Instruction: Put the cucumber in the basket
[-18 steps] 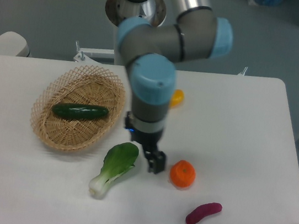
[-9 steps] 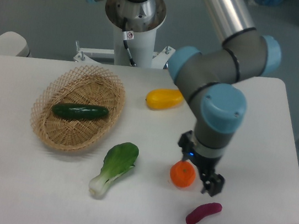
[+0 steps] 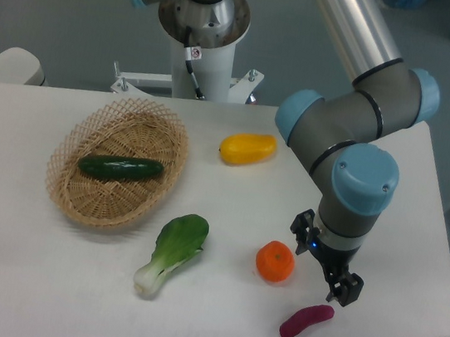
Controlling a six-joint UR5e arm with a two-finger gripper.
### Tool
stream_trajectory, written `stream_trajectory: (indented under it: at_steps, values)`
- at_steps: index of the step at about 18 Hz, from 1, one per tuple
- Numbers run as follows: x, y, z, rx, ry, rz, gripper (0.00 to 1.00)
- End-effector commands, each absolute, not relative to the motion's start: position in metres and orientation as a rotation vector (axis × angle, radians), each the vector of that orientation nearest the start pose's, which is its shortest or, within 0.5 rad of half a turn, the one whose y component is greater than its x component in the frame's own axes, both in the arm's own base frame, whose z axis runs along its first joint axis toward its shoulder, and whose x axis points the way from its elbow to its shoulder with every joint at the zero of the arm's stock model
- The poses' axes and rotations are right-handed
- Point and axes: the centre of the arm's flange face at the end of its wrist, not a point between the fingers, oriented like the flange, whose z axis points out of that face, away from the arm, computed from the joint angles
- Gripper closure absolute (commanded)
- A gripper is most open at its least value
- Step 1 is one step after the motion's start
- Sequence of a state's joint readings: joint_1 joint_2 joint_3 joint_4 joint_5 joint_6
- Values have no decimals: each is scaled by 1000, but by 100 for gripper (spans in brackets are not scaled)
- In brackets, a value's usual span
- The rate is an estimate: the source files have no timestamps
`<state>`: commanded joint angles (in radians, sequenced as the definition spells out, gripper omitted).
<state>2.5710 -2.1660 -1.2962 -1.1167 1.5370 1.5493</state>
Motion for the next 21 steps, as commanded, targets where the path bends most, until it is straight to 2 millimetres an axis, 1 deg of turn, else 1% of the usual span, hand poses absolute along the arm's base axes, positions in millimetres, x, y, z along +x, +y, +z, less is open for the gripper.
stream_trajectory:
  at_steps: [2, 4, 8, 12, 16, 21]
  values:
    - [-539, 502, 307, -2952, 825, 184, 0]
    - [-538, 500, 306, -2958, 824, 174, 0]
    - [-546, 487, 308, -2986, 837, 122, 0]
    - [-547, 485, 311, -2995, 852, 113, 0]
    - [-545, 485, 307, -2996, 854, 104, 0]
    - [-547, 483, 308, -2993, 846, 104, 0]
